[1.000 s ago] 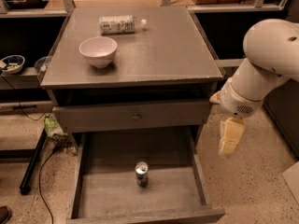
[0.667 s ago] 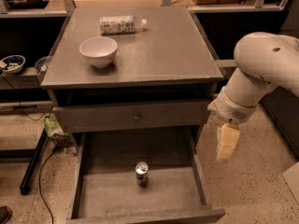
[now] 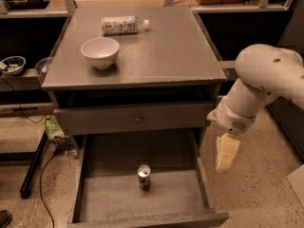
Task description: Pick redbull can from middle drawer and place on counter
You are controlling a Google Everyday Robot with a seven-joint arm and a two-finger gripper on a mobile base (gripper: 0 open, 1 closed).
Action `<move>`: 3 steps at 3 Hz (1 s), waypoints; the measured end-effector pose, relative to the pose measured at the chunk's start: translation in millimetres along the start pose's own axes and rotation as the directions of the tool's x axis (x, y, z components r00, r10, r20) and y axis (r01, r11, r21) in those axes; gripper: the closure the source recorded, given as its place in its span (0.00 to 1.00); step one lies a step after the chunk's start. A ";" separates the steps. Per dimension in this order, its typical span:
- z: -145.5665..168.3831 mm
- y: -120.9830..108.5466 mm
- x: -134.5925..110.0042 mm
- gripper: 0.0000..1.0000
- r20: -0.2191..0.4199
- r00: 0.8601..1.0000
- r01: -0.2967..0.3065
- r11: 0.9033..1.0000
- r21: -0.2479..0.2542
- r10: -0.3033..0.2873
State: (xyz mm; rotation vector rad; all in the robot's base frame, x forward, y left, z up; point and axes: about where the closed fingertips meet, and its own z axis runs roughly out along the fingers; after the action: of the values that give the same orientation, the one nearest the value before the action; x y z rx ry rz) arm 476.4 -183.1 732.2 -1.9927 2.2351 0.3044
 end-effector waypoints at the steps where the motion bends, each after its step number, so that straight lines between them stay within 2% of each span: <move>1: 51.1 12.1 -5.5 0.00 0.038 0.999 0.000 0.996 -0.090 0.004; 2: 77.5 18.5 -8.6 0.00 0.057 0.998 0.000 0.991 -0.137 0.008; 3: 108.4 25.5 -14.4 0.00 0.176 0.984 0.003 0.974 -0.226 0.037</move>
Offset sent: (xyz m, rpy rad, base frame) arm -0.0272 0.0394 -0.0999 0.1025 0.1774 0.0306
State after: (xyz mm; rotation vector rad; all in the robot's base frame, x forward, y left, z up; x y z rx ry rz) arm 448.9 -140.8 631.9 -1.9595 2.1895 0.7400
